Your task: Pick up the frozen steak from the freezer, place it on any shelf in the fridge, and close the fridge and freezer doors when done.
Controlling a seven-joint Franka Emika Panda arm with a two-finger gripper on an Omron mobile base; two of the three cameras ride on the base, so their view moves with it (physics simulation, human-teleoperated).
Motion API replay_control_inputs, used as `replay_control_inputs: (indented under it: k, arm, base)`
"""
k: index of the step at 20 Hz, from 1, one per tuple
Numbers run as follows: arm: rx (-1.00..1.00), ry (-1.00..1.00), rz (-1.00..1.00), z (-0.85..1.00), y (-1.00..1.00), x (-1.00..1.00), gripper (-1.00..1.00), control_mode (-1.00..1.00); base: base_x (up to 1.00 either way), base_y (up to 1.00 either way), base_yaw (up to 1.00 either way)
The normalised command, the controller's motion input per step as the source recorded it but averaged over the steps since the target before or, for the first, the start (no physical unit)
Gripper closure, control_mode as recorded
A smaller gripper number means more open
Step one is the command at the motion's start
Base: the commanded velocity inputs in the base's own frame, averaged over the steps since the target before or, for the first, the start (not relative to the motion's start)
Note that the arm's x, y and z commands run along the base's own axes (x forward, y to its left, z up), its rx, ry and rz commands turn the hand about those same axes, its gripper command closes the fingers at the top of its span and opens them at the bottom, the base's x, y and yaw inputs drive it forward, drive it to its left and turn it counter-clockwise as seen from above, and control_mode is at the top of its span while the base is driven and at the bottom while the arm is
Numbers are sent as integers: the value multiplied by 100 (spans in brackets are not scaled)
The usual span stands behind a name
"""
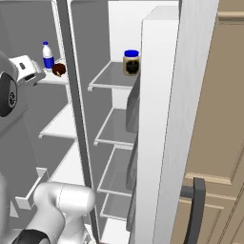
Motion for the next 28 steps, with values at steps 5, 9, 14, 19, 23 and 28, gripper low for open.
replay_control_inputs:
  k: [5, 9, 14, 19, 23, 28]
  arm:
    - [-15, -3, 10, -1, 20, 54, -100, -100]
    - [-8, -6, 6, -6, 0, 77, -100, -100]
    - [0, -2, 3, -13, 0, 80, -100, -100]
    - [-2, 0, 0, 0, 9, 85, -100, -100]
    - [-3, 0, 0, 0, 3, 80, -100, -100]
    - [-1, 1, 0, -1, 3, 54, -100, -100]
  base:
    - [0, 0, 0]
    - [0, 0, 0]
    - [0, 0, 0]
    - [0, 0, 0]
    - [0, 0, 0]
    - [0, 0, 0]
